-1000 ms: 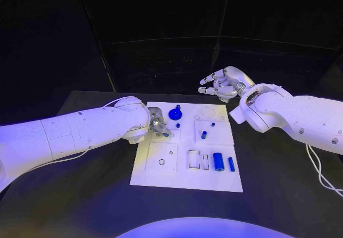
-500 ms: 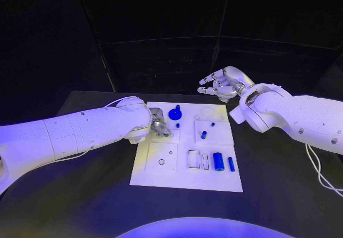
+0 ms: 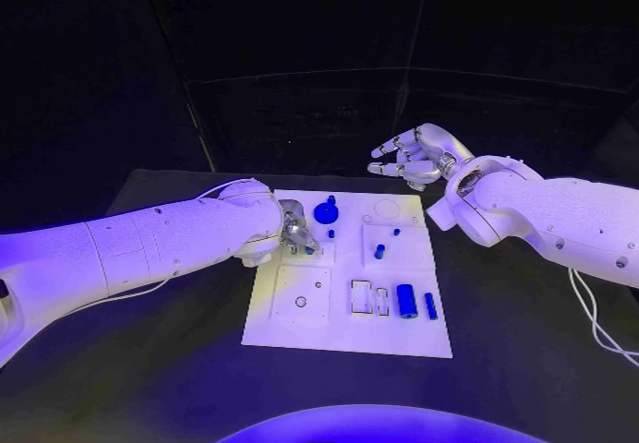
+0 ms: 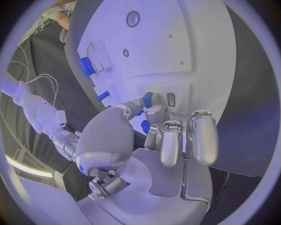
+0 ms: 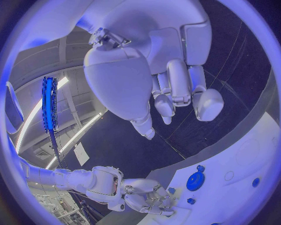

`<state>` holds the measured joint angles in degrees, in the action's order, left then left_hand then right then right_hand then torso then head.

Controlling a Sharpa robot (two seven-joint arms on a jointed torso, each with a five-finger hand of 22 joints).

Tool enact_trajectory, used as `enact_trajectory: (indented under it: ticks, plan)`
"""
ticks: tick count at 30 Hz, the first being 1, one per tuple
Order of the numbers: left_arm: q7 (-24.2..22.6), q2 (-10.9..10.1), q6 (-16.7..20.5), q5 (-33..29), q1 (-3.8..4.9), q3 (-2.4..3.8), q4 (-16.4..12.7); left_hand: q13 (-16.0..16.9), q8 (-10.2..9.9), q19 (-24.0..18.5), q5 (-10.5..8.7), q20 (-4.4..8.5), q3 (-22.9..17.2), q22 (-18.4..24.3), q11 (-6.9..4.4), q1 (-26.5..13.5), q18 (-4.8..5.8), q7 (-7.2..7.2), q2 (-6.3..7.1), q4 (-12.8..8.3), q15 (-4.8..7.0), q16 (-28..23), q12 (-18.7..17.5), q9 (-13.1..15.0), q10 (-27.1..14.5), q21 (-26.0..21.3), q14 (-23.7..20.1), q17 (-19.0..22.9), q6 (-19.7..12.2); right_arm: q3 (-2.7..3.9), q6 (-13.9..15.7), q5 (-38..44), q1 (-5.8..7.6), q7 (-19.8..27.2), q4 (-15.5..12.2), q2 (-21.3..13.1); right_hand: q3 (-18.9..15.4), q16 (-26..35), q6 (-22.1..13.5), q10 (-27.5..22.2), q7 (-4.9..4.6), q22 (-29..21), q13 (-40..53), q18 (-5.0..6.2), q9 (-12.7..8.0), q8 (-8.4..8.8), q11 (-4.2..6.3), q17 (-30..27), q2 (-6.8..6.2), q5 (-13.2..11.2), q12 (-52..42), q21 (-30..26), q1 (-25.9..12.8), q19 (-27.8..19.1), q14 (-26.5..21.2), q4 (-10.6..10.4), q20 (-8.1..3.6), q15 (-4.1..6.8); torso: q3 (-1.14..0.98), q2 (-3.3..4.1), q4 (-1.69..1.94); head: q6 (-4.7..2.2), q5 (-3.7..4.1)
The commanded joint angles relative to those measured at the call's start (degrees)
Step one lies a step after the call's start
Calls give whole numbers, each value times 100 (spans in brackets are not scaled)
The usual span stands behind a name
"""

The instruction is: Assemble the parts on the task board

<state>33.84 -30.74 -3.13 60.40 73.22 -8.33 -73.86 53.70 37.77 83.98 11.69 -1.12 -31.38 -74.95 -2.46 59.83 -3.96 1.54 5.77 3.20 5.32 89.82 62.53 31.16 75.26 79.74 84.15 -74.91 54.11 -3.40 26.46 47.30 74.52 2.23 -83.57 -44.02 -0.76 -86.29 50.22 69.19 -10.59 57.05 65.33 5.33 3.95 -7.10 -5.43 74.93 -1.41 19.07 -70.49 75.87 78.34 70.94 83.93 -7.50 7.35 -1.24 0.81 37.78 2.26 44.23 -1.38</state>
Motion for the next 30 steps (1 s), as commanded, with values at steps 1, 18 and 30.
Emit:
enact_trajectory:
  ticks: [1, 18, 30]
  plan:
    - [38, -4, -81, 43, -15, -15, 42, 16, -43, 159, -37, 51, 324, -79, 16, -219, 99, 19, 52, 207, 29, 18, 34, -17, 30, 44, 585, -1509, 72, 4, -27, 13, 10, 43, -2, 5, -27, 37, -3, -36, 32, -8, -7, 117, 3, -32, 10, 623, 37, 19, 19, -34, 0, -38, 397, -2, -20, 30, 3, 3, 4, -5, 10]
    - [-12, -186, 368, 44, -12, -3, -64, 95, -146, 189, -491, 69, 1951, -179, -6, -283, 112, -13, 23, 1110, 51, 18, 136, -121, 46, 85, 585, -1509, 189, 4, -32, 13, 9, 49, 6, 3, -38, 40, -5, -42, 31, -16, -15, 118, 2, -33, 9, 616, 38, 20, 25, -38, -16, -42, 396, -15, -20, 30, 7, 1, 8, -10, 16]
    - [-200, -323, 589, -217, -2, 372, -206, -78, -183, 142, -501, 65, 2382, -43, 13, -90, 81, 10, 0, 1325, 43, 18, 9, -146, -60, -31, 585, -1509, 130, 4, -8, -28, 6, 78, 50, 20, -67, 45, -13, -50, 30, -41, -28, 122, 1, -35, 8, 611, 49, 18, 29, -52, -56, -54, 395, -52, -20, 29, 3, 3, 6, -31, 1]
